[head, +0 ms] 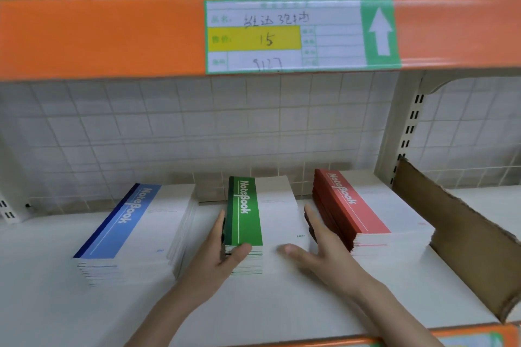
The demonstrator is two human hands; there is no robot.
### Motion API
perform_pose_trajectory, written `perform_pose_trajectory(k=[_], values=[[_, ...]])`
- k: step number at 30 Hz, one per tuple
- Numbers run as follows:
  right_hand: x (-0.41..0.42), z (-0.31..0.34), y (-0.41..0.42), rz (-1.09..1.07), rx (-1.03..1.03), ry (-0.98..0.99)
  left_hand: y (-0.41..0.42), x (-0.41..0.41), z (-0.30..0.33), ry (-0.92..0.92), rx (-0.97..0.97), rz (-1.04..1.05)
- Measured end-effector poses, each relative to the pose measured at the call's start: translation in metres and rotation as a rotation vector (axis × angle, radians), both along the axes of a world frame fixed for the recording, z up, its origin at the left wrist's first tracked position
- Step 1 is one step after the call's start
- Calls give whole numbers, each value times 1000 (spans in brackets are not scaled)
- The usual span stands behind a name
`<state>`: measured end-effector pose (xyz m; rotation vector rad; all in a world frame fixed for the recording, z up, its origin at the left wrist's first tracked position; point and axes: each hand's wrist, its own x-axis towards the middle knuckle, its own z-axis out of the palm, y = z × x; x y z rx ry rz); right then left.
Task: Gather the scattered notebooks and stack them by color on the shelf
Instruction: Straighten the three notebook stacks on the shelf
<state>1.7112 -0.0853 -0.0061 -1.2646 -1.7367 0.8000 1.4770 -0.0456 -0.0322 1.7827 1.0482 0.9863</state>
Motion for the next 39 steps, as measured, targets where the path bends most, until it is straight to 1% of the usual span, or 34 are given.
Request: perform_pose_trajectory(k=[3, 5, 7, 10, 12, 14, 16, 21, 22, 24, 26, 27, 29, 31, 33, 36, 39], values=[[4, 9, -8, -97, 55, -82, -6, 2, 15, 17, 86, 55], [7, 18, -14, -148, 68, -157, -11, 7, 31, 146, 261, 116], [10, 31, -21, -189, 115, -190, -18, 17, 47, 225, 413, 106], [25, 50, -31, -257, 192, -210, -29, 41, 65, 256, 497, 50], [43, 54, -35, -332, 237, -219, -36, 60, 71, 264, 497, 5], [66, 55, -37, -408, 251, -200, -40, 78, 73, 262, 461, -41], [90, 54, -36, -475, 212, -196, -41, 97, 72, 246, 399, -92], [135, 41, -20, -567, 90, -186, -35, 155, 60, 231, 166, -141], [141, 38, -16, -577, 56, -183, -32, 167, 57, 197, 100, -145], [153, 32, -8, -584, -49, -146, -23, 190, 50, 46, -88, -113], [160, 25, 0, -596, -164, -76, -13, 206, 43, -93, -279, 2], [162, 21, 4, -598, -208, -24, -8, 211, 38, -136, -349, 53], [164, 13, 10, -587, -289, 144, -3, 220, 27, -211, -447, 89], [165, 9, 10, -575, -344, 275, 2, 226, 17, -304, -491, 89], [166, 6, 10, -558, -385, 353, 6, 229, 11, -368, -510, 81], [168, 5, 12, -548, -430, 366, 7, 232, 10, -426, -528, 75], [168, 2, 14, -532, -431, 398, 7, 233, 11, -421, -522, 99]])
